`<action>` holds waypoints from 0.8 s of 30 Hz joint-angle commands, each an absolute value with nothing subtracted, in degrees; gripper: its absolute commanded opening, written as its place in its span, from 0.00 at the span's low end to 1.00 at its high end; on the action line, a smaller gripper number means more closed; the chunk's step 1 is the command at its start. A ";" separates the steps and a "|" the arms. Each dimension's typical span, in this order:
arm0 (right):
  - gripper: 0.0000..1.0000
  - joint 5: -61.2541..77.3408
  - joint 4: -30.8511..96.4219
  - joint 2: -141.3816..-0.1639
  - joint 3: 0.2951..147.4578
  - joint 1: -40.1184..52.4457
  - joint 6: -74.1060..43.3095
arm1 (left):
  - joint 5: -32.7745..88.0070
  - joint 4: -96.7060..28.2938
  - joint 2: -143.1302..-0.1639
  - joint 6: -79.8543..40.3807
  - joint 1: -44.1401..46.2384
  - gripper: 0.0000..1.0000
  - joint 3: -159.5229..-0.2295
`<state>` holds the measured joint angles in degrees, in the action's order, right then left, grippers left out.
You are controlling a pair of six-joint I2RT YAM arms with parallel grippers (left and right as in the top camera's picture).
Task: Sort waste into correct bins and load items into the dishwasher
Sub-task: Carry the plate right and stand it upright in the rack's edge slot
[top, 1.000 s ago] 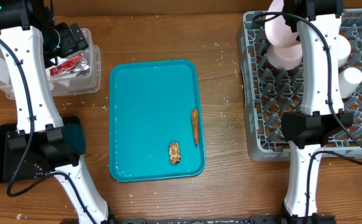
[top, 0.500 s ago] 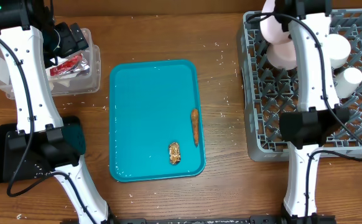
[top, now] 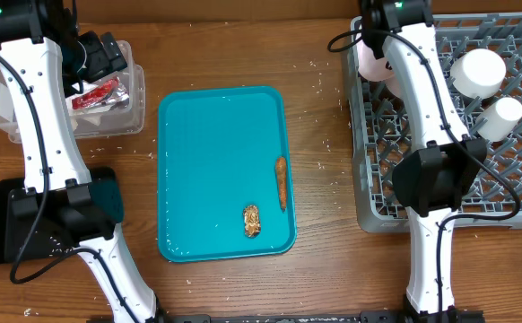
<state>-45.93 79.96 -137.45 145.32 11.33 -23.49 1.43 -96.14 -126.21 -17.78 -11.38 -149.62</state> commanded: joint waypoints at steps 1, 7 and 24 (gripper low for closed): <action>0.04 -49.93 79.31 -136.73 145.73 13.04 -23.55 | 0.84 -95.92 -124.42 -16.71 -11.62 1.00 -150.87; 0.66 -45.58 82.61 -136.46 148.07 14.52 -24.01 | 0.89 -95.92 -124.42 -16.73 -11.62 1.00 -150.87; 1.00 -11.18 97.06 -122.37 167.24 10.50 -23.88 | 31.83 -96.82 -124.42 -10.46 -11.53 1.00 -150.87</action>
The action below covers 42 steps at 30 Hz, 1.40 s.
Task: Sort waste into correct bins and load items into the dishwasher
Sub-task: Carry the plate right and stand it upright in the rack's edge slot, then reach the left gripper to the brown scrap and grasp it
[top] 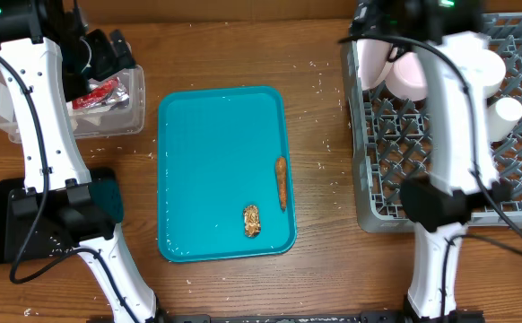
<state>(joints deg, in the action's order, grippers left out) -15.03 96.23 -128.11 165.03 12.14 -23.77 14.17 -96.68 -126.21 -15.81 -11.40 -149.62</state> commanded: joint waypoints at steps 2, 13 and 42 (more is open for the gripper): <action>1.00 -7.16 97.06 -120.25 167.24 9.06 -22.85 | 40.03 -96.82 -124.33 -6.48 -10.68 1.00 -150.87; 1.00 9.74 97.06 -116.25 167.24 -3.66 -22.41 | 26.22 -96.84 -115.74 -9.54 3.25 1.00 -150.69; 1.00 9.52 97.03 -116.27 167.22 -12.62 -13.26 | 3.68 -77.10 -94.85 -52.29 35.53 1.00 -77.19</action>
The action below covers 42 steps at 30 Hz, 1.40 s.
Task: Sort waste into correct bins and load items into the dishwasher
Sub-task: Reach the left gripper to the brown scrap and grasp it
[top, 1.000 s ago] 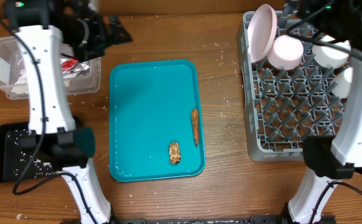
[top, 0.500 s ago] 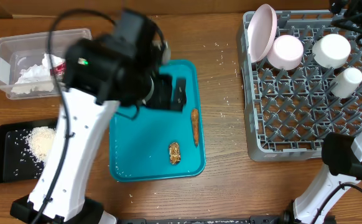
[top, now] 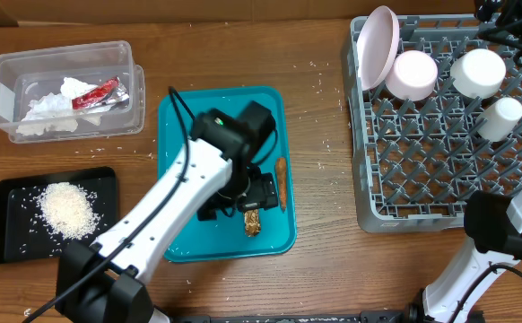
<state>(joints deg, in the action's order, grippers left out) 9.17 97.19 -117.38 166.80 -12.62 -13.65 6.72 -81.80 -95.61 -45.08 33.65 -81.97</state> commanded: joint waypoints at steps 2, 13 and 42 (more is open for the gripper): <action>1.00 9.52 97.03 -116.27 167.22 -12.62 -13.26 | 3.57 -73.28 -94.87 -52.99 36.51 1.00 -74.41; 1.00 9.52 97.03 -116.27 167.22 -12.62 -13.23 | -0.84 -52.62 -96.42 -59.16 37.06 1.00 -61.19; 1.00 9.52 97.03 -116.27 167.22 -12.60 -13.23 | 4.56 -49.45 -105.91 -55.27 35.77 0.27 -60.14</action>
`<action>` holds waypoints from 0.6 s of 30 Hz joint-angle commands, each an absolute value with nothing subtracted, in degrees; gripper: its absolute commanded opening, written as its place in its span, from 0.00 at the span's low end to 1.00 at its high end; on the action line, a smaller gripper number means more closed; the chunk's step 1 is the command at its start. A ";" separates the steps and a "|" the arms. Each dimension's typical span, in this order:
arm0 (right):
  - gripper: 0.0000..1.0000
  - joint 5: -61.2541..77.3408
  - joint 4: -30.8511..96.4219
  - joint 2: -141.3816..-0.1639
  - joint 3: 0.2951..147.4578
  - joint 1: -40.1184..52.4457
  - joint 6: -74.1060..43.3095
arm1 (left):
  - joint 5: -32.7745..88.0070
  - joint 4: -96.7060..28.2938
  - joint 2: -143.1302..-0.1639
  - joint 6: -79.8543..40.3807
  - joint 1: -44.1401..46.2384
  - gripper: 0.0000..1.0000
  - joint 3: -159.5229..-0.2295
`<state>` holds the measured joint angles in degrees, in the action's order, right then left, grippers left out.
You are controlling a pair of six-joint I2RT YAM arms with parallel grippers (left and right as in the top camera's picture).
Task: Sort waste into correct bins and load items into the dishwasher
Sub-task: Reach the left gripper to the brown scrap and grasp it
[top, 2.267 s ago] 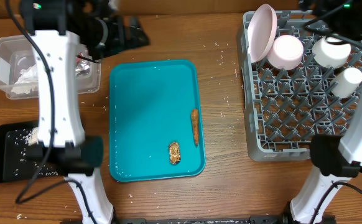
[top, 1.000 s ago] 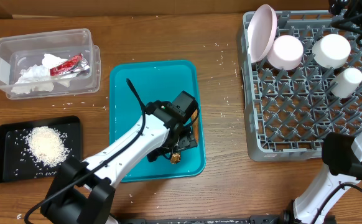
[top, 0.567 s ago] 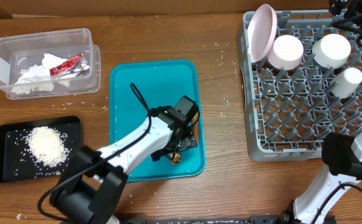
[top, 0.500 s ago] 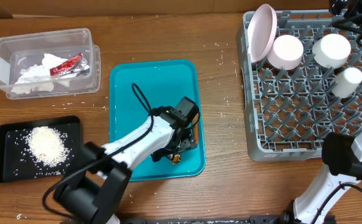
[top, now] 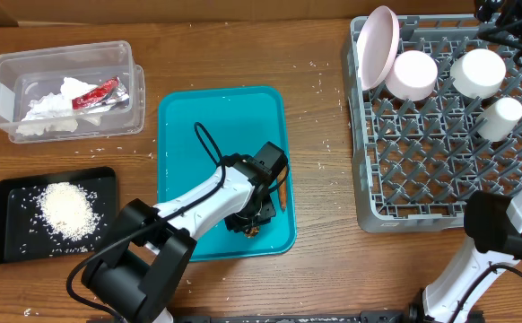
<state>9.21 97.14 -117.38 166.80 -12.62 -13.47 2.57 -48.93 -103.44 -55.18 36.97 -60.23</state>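
Note:
My left gripper [top: 254,218] is down on the teal tray [top: 189,135], right over the crumbly brown food lump [top: 252,231], of which only a sliver shows. Whether its jaws are open or shut is hidden under the wrist. A thin brown food stick [top: 283,194] lies just right of the gripper. The grey dish rack [top: 422,170] holds a pink plate [top: 378,45] on edge, a pink bowl [top: 415,74] and two white cups [top: 479,72]. Only a bit of the right arm shows at the far right corner; its gripper is out of view.
A clear bin [top: 64,90] with crumpled paper and a red wrapper stands at the back left. A black tray [top: 10,224] with a heap of rice sits at the front left. Rice grains are scattered over the wooden table.
My left gripper was beside the brown lump with the lump showing; now it sits over the lump and hides most of it. The arm reaches lower and further right. The right arm has not moved.
At first my left arm was over the clear bin and my right arm at the rack's back left corner. Then the right arm was over the rack by the pink bowl. Later it was off to the right, and my left gripper was on the tray, now over the lump.

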 commanded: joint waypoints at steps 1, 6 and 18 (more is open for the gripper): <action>1.00 9.52 97.03 -116.27 167.22 -12.62 -13.26 | 4.78 -49.58 -105.91 -55.27 35.38 0.25 -60.40; 1.00 9.52 97.03 -116.27 167.22 -12.62 -13.23 | 4.93 -53.54 -105.89 -54.68 31.97 0.26 -63.64; 1.00 9.52 97.03 -116.27 167.22 -12.62 -13.23 | 2.61 -64.53 -105.86 -45.12 17.58 0.30 -84.95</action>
<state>9.17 97.19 -117.38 166.80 -12.62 -13.47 4.93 -62.72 -105.62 -48.88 21.50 -77.93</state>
